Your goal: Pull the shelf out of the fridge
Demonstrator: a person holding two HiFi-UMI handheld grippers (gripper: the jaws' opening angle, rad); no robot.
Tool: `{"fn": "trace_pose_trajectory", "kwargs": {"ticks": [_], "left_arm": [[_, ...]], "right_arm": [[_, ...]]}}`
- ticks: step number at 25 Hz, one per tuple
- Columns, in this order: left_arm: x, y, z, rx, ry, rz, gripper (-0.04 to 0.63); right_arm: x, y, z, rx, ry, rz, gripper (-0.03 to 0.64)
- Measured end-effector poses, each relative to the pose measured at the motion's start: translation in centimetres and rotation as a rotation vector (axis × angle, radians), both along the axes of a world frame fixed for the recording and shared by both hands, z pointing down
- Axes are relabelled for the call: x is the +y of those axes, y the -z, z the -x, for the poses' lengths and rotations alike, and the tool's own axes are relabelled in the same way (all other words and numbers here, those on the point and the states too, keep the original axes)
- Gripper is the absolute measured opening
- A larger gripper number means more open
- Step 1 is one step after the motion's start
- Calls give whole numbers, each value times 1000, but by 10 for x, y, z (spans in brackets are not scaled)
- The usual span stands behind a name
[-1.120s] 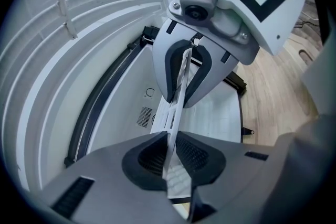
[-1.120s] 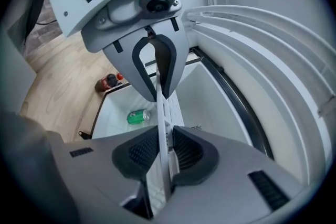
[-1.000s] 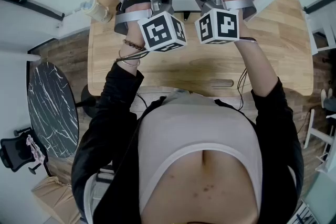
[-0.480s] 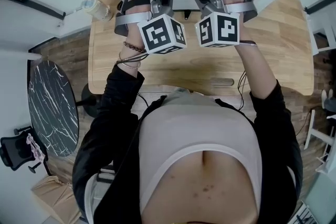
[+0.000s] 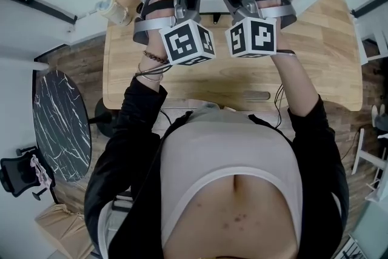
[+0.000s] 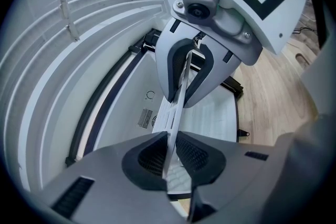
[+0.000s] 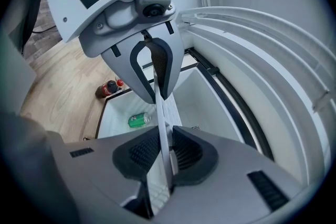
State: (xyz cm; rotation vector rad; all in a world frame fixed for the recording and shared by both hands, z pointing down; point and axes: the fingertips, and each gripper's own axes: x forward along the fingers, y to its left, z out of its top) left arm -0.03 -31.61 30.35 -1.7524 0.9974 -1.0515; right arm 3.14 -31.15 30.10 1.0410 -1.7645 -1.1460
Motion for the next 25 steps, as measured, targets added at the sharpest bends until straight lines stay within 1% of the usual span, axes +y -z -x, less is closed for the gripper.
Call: {"fn": "trace_pose_trajectory", "kwargs": {"ticks": [7, 25], "left_arm": [[3, 1, 0, 1, 4, -5, 52], [16, 4, 0, -6, 0, -34, 52]], "right_arm": [[1, -3, 1, 18, 32, -12, 81], [13, 0, 1, 19, 48, -9, 81]]}}
